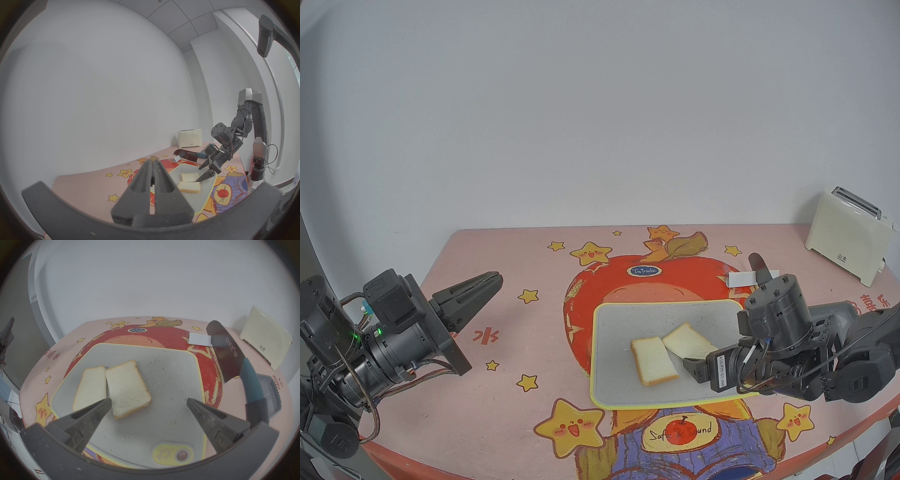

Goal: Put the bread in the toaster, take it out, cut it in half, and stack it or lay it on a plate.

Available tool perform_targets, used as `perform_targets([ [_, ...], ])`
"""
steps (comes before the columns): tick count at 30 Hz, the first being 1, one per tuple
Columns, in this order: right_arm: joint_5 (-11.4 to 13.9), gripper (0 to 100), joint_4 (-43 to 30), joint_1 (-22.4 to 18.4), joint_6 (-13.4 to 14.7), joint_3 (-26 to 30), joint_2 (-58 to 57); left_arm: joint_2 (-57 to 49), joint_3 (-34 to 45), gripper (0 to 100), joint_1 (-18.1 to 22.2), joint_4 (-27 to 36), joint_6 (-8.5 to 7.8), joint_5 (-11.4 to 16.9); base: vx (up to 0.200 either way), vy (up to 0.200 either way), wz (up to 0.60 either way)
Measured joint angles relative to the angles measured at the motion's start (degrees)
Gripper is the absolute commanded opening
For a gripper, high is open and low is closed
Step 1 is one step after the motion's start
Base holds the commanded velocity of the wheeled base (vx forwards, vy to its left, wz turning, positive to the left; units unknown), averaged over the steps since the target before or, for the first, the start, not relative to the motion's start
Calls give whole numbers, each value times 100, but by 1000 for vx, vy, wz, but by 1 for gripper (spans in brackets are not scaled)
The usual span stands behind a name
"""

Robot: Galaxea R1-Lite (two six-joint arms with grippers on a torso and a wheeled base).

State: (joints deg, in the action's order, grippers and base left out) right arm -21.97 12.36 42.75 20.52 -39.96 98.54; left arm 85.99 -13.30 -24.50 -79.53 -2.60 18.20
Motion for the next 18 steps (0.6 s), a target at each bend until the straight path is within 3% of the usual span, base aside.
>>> perform_targets([
  [6,40,100,0,-119,-161,5,46,0,2,0,-5,0,-5,0,0,0,0],
  [18,90,100,17,46,-172,46,61,-22,-37,0,-27,0,0,2,0,0,0],
])
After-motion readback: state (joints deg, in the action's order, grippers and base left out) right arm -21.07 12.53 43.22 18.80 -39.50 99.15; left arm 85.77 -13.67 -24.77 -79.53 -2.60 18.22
